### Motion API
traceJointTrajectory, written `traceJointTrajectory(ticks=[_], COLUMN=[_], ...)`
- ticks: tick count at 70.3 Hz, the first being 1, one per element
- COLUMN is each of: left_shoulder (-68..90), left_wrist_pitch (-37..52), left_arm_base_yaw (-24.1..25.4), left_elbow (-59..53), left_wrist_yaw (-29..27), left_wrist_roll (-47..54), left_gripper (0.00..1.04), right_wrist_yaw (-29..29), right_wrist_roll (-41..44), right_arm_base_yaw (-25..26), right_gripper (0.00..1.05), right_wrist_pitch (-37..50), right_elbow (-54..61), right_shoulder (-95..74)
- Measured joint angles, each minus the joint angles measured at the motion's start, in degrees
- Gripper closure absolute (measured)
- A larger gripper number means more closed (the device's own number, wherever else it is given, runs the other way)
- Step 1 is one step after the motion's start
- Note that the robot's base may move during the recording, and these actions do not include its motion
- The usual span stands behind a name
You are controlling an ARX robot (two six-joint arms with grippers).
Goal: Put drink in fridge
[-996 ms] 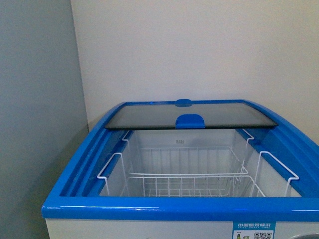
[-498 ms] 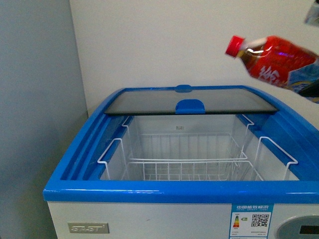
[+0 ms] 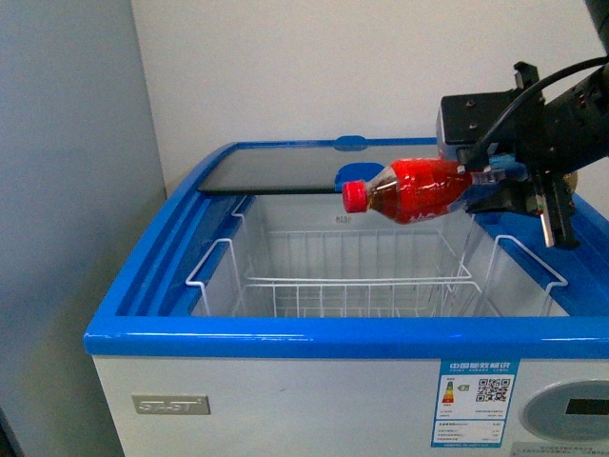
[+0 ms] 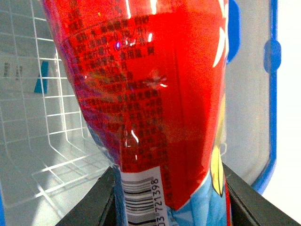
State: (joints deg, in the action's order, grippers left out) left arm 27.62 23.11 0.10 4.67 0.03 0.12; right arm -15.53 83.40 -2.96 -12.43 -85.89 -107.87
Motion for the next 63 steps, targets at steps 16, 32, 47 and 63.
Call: traceJointTrajectory(ticks=[16,32,47,63], left_shoulder=[0.00,-0.02,-0.04,-0.11], left_wrist_pitch=[0.00,0.00,0.00,0.00], left_arm_base_yaw=[0.00,0.00,0.00,0.00], left_elbow=[0.00,0.00,0.00,0.00], left_wrist_yaw=[-0.02,0.00,-0.02,0.00], left_wrist_roll=[-0.02,-0.02,-0.02,0.00], left_gripper=[0.08,0.08,0.08,0.08], right_wrist_yaw=[2.03,4.31,5.66,6.29], right_wrist_roll=[1.14,-4.42,-5.35,-5.03], right_arm_base_yaw=[-3.39,-5.60,-7.19,-7.41], right_gripper=[0.62,0.62,0.62,0.62], right_wrist_pitch=[3.89,6.67,9.94,10.51], right_elbow=[-3.80,-9.79,-12.28,-16.06], right_shoulder=[-7.50,-14.71,-22.80,-27.36])
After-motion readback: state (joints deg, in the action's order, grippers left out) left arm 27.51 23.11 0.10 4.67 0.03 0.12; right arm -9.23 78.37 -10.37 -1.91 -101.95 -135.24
